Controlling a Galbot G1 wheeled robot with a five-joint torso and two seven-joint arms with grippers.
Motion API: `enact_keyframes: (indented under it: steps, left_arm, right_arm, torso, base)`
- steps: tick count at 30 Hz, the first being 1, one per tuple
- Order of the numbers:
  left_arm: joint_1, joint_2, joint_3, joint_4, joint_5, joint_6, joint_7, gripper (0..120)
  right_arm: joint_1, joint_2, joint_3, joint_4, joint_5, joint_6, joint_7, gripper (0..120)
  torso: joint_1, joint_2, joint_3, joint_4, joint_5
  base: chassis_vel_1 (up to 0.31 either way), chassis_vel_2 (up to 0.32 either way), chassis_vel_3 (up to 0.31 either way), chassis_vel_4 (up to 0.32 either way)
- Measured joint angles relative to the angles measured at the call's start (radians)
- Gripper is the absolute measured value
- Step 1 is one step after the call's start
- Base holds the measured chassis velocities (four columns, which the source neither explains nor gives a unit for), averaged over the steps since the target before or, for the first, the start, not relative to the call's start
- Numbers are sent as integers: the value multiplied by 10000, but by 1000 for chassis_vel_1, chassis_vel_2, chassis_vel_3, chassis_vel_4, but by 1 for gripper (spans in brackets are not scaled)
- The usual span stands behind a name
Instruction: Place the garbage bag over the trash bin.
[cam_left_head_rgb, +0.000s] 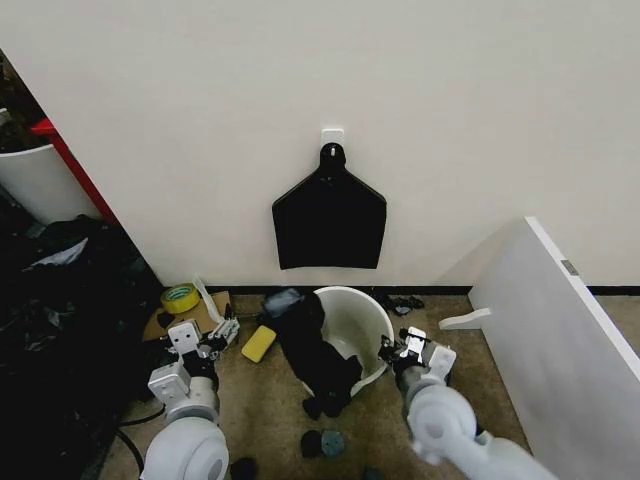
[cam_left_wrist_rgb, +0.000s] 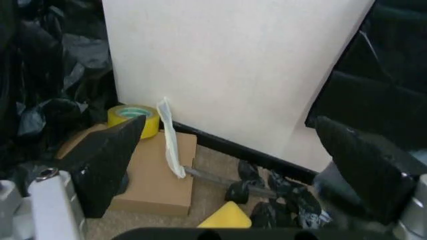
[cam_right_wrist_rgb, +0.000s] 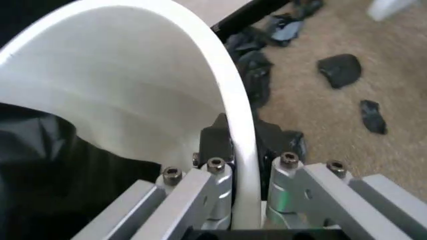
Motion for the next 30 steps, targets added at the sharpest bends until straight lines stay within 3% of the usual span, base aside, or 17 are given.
enact_keyframes:
  steps: [4,11,15,20,25,26,28,30]
  left_arm:
    - [62,58,-107,-62,-18,0,0,100]
    - [131,90,-231,-95,-39,0,-21,100]
    - [143,53,-185,-68,-29,-6,-30,100]
    - [150,44,-169,-54,-18,-10,-34,100]
    - [194,49,-159,-36,-9,-14,-39,100]
    - [194,49,-159,-36,-9,-14,-39,100]
    - [209,36,-131,-36,0,-14,-41,100]
    - [239,17,-94,-48,28,-14,-43,100]
  right_arm:
    - [-93,479,-45,-255,-459,482,450,1]
    - [-255,844,-184,-88,-737,379,1396,3]
    - [-359,872,-216,161,-1100,290,1745,18]
    - [-618,837,-276,730,-2388,1047,1774,34]
    - [-1062,369,-507,1365,-4826,2098,-608,56]
    - [-1062,369,-507,1365,-4826,2098,-608,56]
    - [-1096,-42,-626,1614,-4860,1998,-2092,63]
    - [-1035,-581,-714,1966,-4513,1146,-3458,73]
  torso:
    - [0,0,0,1,-3]
    - [0,0,0,0,-3]
    - [0,0,0,0,-1]
    - [0,0,0,0,-1]
    - [0,0,0,-1,0]
    - [0,0,0,-1,0]
    - [0,0,0,0,1]
    - [0,0,0,-1,-1]
  base:
    - [0,0,0,0]
    - [0,0,0,0]
    - [0,0,0,0]
    - [0,0,0,0]
    - [0,0,0,0]
    - [0,0,0,0]
    - [0,0,0,0]
    - [0,0,0,0]
